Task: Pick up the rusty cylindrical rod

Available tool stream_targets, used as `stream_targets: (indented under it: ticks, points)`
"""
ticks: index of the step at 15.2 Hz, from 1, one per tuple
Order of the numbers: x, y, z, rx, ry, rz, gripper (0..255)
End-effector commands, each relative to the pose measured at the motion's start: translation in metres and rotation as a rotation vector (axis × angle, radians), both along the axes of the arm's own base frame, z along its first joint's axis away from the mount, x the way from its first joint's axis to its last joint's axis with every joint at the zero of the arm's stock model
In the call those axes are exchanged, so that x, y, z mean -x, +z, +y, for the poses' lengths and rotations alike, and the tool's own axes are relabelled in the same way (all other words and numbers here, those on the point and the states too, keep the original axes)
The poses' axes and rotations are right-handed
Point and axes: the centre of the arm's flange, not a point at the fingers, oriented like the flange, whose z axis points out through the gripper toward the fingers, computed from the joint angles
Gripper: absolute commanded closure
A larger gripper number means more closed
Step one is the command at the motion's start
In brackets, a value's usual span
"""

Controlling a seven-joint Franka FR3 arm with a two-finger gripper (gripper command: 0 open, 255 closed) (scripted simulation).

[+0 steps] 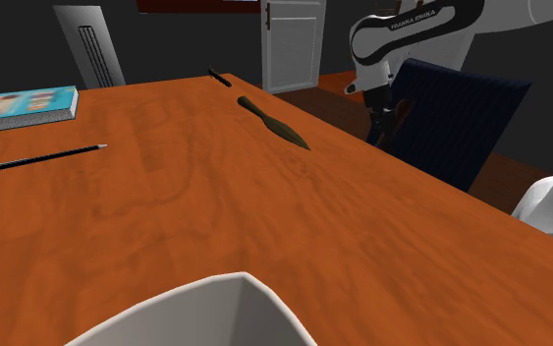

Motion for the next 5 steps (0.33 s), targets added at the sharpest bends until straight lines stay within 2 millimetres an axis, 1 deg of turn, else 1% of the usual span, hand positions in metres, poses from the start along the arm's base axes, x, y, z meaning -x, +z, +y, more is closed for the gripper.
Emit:
stream_targets:
  ticks: [1, 3, 5]
  points:
    - [-0.001, 0.010, 0.000, 0.000, 0.000, 0.000, 255]
    - [-0.001, 0.021, 0.000, 0.000, 0.000, 0.000, 255]
    - [-0.001, 0.022, 0.000, 0.000, 0.000, 0.000, 255]
